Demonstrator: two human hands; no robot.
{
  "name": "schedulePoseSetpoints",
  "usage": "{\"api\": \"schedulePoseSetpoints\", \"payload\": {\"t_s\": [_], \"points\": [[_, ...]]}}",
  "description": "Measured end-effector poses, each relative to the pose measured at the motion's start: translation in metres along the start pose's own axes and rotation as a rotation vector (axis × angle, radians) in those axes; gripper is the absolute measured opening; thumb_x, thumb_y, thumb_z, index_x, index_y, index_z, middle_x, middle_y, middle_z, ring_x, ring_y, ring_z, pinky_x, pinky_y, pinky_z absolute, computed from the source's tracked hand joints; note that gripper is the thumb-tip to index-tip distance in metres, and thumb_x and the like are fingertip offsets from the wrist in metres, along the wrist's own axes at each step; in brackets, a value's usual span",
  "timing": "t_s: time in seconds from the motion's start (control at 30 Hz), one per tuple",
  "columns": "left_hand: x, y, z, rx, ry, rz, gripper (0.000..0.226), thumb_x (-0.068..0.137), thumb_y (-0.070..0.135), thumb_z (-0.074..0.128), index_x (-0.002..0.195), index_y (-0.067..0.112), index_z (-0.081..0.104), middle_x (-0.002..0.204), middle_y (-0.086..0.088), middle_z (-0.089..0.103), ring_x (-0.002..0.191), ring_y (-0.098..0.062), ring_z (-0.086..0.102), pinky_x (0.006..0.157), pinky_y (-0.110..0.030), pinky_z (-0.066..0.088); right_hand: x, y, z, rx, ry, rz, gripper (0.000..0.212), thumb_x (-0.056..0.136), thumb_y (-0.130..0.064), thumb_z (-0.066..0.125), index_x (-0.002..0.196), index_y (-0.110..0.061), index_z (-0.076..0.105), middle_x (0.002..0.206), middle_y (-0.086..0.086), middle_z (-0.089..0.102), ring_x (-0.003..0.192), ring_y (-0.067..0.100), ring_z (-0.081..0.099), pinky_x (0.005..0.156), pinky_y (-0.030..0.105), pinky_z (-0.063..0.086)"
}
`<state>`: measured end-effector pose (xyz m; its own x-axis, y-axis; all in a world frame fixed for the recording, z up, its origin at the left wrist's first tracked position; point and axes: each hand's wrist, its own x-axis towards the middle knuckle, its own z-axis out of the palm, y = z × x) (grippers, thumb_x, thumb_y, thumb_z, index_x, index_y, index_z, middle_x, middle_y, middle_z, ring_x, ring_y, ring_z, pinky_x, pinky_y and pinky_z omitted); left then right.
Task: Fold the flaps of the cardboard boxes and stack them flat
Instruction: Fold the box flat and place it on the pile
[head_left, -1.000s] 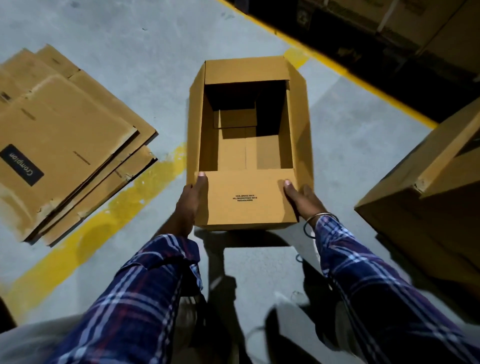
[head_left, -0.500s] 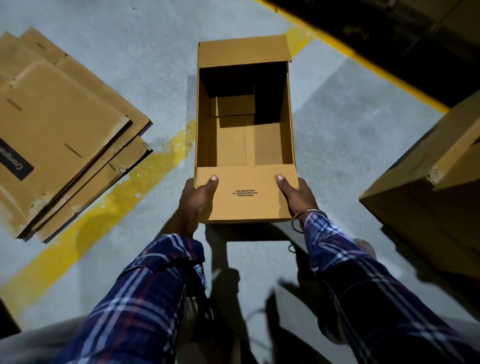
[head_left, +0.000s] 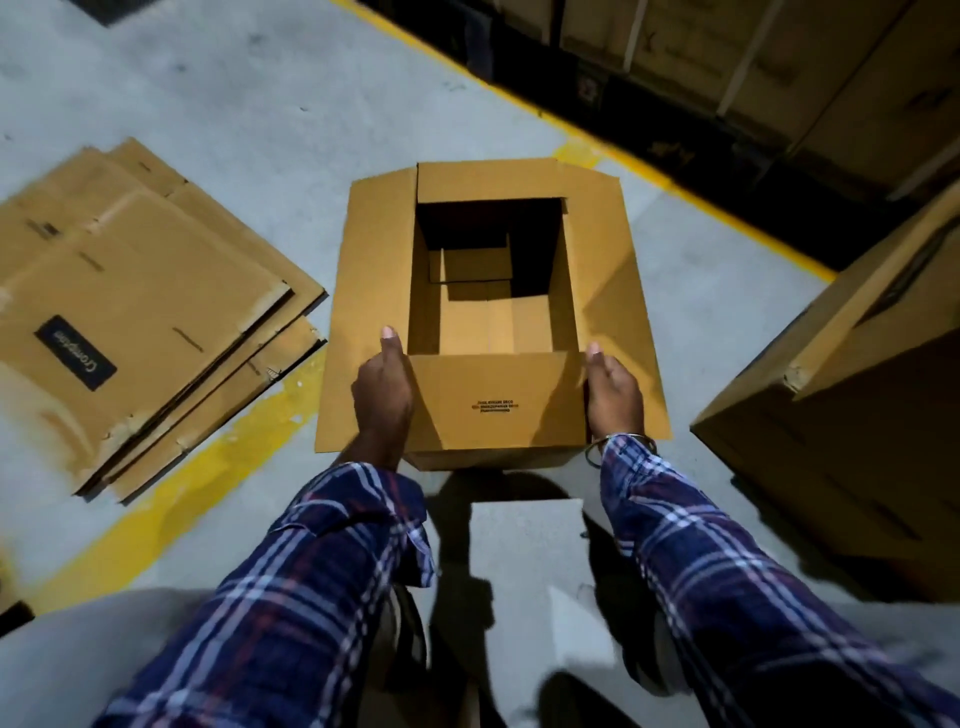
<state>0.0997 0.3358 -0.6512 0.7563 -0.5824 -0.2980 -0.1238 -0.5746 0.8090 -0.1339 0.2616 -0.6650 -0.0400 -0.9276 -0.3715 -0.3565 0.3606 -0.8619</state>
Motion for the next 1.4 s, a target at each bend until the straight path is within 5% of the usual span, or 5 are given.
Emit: {"api": "schedulePoseSetpoints", "payload": {"t_s": [0.17, 0.37, 0.7, 0.93, 1.4], "points": [[-0.017, 0.034, -0.045, -0.107, -0.462, -0.164, 0.075, 0.106, 0.059, 0.038, 0.084, -0.004, 0.073, 0.082, -0.017, 0.077, 0.069, -0.022, 0.072, 0.066, -0.029, 0.052, -0.022, -0.02, -0.028, 0.1, -0.082, 0.051, 0.083, 0.102, -0.068, 0.029, 0.082, 0.0, 0.073, 0.083, 0.009, 0.076, 0.084, 0.023, 0.069, 0.083, 0.036, 0.048], [-0.037, 0.028, -0.04, 0.656, -0.795, 0.076, 0.044, 0.091, 0.036, 0.076, 0.126, 0.012, 0.063, 0.117, -0.004, 0.065, 0.105, -0.02, 0.065, 0.086, -0.031, 0.055, -0.044, -0.008, -0.043, -0.352, -0.493, -0.053, 0.016, 0.089, -0.036, 0.077, 0.086, -0.021, 0.078, 0.089, -0.002, 0.077, 0.093, 0.023, 0.071, 0.093, 0.042, 0.056], [-0.062, -0.036, 0.005, 1.229, -0.802, 0.414, 0.093, 0.081, 0.041, 0.083, 0.155, 0.018, 0.033, 0.156, -0.011, 0.044, 0.146, -0.035, 0.036, 0.118, -0.057, 0.032, -0.056, 0.043, -0.004, -1.121, -0.576, -0.294, 0.091, 0.076, -0.042, 0.085, 0.152, -0.024, 0.038, 0.153, 0.008, 0.04, 0.141, 0.032, 0.037, 0.112, 0.044, 0.035], [-0.047, -0.053, 0.044, 1.253, -0.635, 0.484, 0.041, 0.09, 0.03, 0.074, 0.125, 0.019, 0.056, 0.11, -0.005, 0.064, 0.094, -0.023, 0.063, 0.075, -0.036, 0.054, -0.039, 0.051, 0.038, -1.387, -0.423, -0.298, 0.049, 0.086, -0.024, 0.076, 0.13, -0.021, 0.055, 0.126, 0.005, 0.063, 0.118, 0.029, 0.058, 0.098, 0.045, 0.046], [-0.037, -0.06, 0.071, 1.269, -0.572, 0.516, 0.027, 0.092, 0.025, 0.073, 0.117, 0.02, 0.063, 0.104, -0.005, 0.067, 0.094, -0.024, 0.066, 0.081, -0.041, 0.059, -0.024, 0.061, 0.063, -1.422, -0.374, -0.251, 0.024, 0.09, -0.017, 0.06, 0.11, -0.028, 0.064, 0.108, 0.001, 0.066, 0.115, 0.025, 0.052, 0.101, 0.057, 0.024]]}}
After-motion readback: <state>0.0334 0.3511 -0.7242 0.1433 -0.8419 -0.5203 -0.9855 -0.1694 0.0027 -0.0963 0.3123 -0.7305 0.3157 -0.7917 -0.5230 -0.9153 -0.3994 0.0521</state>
